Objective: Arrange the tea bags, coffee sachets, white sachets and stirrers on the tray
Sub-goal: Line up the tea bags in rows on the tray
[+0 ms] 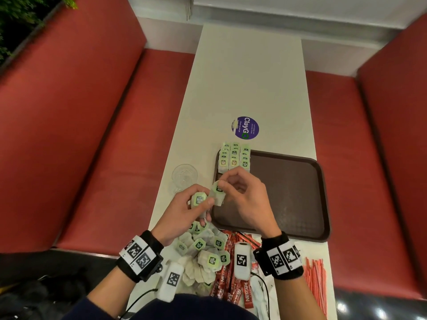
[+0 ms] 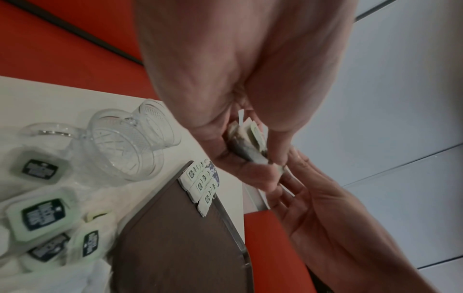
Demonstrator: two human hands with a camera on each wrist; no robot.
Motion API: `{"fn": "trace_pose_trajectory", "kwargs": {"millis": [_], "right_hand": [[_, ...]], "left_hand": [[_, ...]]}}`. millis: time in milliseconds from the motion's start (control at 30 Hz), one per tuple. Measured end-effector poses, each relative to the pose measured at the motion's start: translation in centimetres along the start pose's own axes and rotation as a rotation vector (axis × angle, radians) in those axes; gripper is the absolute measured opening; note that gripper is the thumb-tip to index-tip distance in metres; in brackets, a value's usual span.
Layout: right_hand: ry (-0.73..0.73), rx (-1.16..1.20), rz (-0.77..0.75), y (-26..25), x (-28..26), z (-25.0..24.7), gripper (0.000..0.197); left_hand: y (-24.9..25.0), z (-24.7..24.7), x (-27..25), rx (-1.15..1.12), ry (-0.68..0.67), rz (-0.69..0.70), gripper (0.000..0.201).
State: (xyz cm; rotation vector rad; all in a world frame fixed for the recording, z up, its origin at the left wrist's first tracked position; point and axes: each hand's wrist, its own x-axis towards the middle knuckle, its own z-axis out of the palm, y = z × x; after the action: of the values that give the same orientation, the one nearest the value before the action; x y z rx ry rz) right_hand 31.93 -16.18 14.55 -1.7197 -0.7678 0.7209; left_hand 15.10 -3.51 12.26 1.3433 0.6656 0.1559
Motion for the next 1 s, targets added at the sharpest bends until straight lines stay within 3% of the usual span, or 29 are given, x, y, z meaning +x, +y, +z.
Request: {"fn": "trace_pose_trajectory", "kwargs": {"millis": [367, 567, 800, 1000], "right_hand": [[-0.045, -0.09, -0.04, -0.4, 0.5, -0.7, 0.005], [0.148, -0.327, -0.052, 2.8, 4.2, -1.7, 0.008], [-0.182, -0.597, 0.146, 10.5, 11.0, -0.3, 0.006], [-0.149, -0.654, 0.125, 12.0, 14.1, 0.6, 0.005]], "left_hand": [[-1.0, -0.4, 1.0, 0.024, 0.14, 0.034, 0.016], [-1.3, -1.2, 1.1, -0.026, 0.193, -0.002, 0.019], [-1.7, -2.2, 0.5, -0.039, 0.199, -0.044, 0.02], [-1.8, -2.8, 0.3, -0.057, 0.222, -0.058, 0.022]]}}
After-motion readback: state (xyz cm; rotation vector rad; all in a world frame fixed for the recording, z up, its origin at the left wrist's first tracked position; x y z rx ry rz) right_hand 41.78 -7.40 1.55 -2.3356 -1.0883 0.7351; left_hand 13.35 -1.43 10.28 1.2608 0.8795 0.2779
